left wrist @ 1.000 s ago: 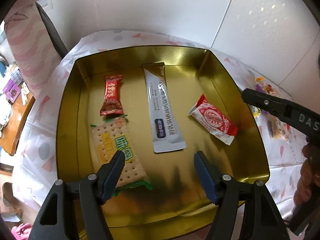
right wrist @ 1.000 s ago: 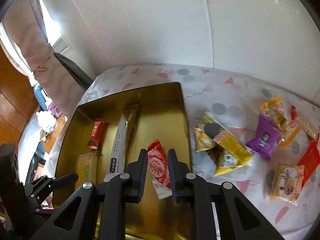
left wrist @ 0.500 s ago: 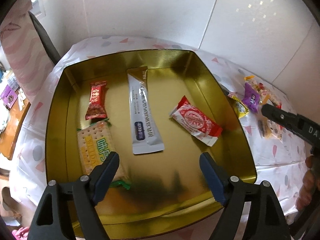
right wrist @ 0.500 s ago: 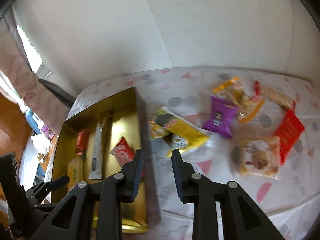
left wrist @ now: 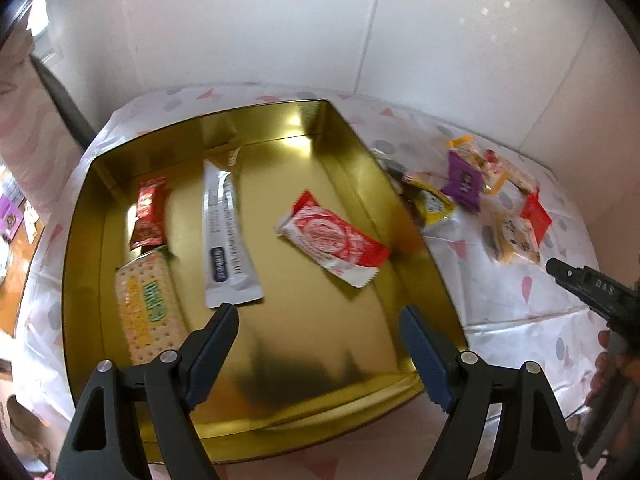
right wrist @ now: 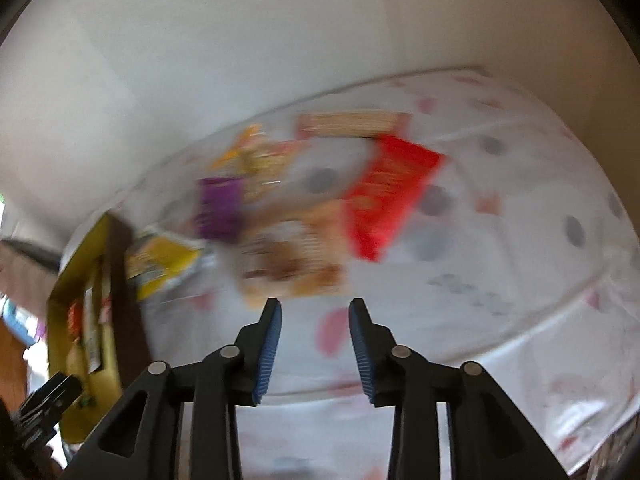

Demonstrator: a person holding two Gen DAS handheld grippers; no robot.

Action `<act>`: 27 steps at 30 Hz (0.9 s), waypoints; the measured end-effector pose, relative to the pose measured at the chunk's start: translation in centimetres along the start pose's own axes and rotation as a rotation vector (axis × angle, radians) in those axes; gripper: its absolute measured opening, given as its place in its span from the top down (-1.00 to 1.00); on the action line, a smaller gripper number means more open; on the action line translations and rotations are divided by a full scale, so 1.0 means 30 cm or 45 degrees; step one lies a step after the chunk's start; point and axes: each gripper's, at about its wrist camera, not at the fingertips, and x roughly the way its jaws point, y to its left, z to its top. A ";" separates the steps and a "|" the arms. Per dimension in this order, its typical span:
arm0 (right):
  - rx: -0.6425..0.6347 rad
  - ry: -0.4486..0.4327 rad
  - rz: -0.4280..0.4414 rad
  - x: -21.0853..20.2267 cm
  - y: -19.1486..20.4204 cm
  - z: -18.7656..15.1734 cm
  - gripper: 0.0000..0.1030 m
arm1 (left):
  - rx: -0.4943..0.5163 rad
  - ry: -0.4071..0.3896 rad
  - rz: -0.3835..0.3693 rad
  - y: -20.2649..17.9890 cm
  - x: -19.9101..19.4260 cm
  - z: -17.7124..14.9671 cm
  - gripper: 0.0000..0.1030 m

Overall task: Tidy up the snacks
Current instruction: 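Move the right tool toward the red packet with gold characters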

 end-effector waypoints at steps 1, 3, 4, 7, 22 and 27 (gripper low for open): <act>0.022 -0.009 -0.018 -0.002 -0.027 0.006 0.27 | 0.011 -0.002 -0.002 -0.011 -0.003 -0.002 -0.61; 0.063 -0.027 -0.065 -0.001 -0.080 0.033 0.25 | 0.033 -0.008 -0.008 -0.033 -0.007 -0.005 -0.61; 0.075 -0.032 -0.078 0.000 -0.093 0.045 0.25 | 0.046 -0.009 -0.013 -0.047 -0.010 -0.007 -0.61; 0.101 -0.040 -0.088 0.010 -0.122 0.107 0.24 | 0.070 -0.009 -0.022 -0.076 -0.016 -0.009 -0.61; 0.128 0.036 -0.111 0.204 -0.062 0.299 -0.17 | 0.082 -0.029 0.040 -0.104 -0.061 -0.044 -0.61; -0.001 -0.012 -0.164 0.219 -0.032 0.286 -0.01 | 0.072 -0.028 0.057 -0.102 -0.063 -0.048 -0.61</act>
